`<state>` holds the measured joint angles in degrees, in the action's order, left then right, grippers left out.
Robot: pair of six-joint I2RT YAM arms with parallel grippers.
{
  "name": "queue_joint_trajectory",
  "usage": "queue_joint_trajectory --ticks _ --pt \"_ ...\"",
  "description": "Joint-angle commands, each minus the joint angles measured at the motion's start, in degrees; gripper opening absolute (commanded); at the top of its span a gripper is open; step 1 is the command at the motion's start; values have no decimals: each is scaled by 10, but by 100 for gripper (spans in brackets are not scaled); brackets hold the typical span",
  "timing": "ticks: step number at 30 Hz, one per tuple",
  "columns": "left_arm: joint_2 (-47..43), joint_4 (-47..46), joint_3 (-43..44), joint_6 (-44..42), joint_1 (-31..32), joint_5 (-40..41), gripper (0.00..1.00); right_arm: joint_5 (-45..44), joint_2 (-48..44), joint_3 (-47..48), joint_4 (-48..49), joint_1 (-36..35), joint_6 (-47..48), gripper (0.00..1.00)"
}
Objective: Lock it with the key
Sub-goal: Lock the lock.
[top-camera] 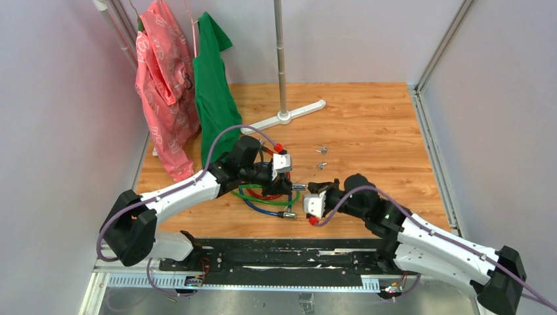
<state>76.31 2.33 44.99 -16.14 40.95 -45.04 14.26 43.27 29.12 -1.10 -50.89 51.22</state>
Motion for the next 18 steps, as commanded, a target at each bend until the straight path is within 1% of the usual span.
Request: queue_joint_trajectory --ticks 1,2,4,6,7,8,9,10,11,12,13,14,16,17,18 --pt "14 34 -13 7 1 29 0 -164 -3 -52 155 -101 306 0" --pt "14 34 -13 7 1 30 0 -188 2 -57 160 -119 350 0" --pt "14 36 -12 6 1 31 0 -215 11 -50 137 -144 391 0" --pt "14 38 -10 5 1 32 0 -213 10 -42 113 -155 391 0" --pt "13 38 -10 4 1 32 0 -208 7 -38 98 -157 383 0" --pt "13 38 -11 5 1 32 0 -205 1 -34 88 -157 360 2" --pt "12 38 -12 5 1 32 0 -205 -2 -25 75 -157 321 8" --pt "11 38 -12 5 1 33 0 -207 -6 -11 47 -157 284 21" --pt "11 38 -13 4 1 33 0 -207 -7 8 6 -156 240 39" --pt "11 38 -13 4 1 34 0 -204 -9 27 -37 -156 200 50" --pt "11 39 -13 4 1 33 0 -201 -9 45 -94 -156 164 55" --pt "12 39 -14 2 1 32 0 -200 -11 61 -117 -154 128 57" --pt "12 37 -14 2 1 32 0 -189 -16 90 -189 -148 37 58" --pt "13 38 -14 1 1 32 0 -181 -22 98 -206 -145 13 60" --pt "12 38 -15 0 1 31 0 -170 -28 108 -233 -139 -31 61"
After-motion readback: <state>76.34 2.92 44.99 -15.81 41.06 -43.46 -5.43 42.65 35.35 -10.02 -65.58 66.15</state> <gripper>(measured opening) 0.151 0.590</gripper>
